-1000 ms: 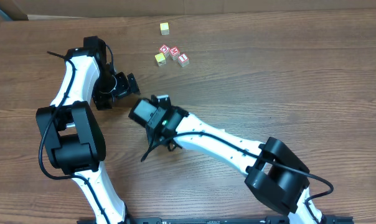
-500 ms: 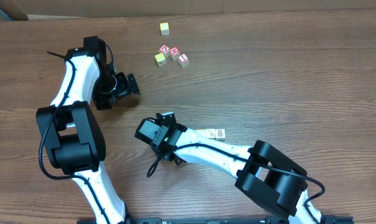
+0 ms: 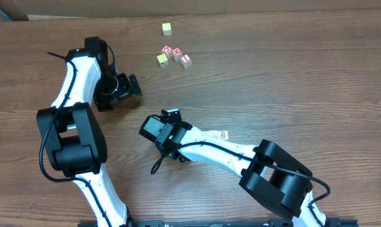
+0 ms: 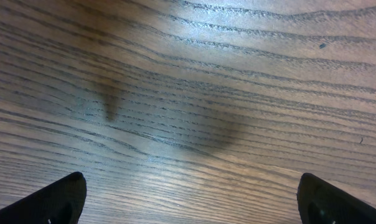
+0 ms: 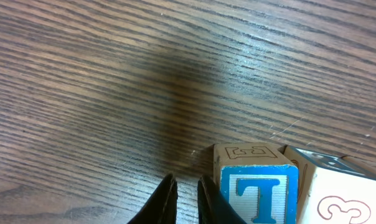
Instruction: Flip 5 blocks
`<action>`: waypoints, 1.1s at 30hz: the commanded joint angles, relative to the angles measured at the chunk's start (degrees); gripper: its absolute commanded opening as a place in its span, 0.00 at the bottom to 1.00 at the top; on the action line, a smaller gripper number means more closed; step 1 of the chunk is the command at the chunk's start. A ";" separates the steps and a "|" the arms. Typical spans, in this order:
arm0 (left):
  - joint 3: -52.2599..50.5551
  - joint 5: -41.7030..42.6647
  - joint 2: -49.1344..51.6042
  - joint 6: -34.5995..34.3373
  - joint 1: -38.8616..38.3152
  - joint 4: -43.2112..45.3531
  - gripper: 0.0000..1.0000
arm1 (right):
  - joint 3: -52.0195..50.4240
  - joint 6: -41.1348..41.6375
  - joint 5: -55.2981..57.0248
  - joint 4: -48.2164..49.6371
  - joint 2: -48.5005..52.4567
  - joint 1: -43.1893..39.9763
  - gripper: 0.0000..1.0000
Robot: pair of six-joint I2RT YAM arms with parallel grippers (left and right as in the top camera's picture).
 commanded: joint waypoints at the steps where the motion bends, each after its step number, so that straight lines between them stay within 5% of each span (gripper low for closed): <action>1: 0.57 -0.22 -1.27 -0.07 -0.07 0.02 1.00 | -0.33 0.26 1.51 0.61 -1.44 -0.22 0.15; 33: 0.57 -0.20 -1.25 -0.07 -0.07 0.02 1.00 | -0.33 1.79 6.78 2.16 -1.44 -0.92 0.15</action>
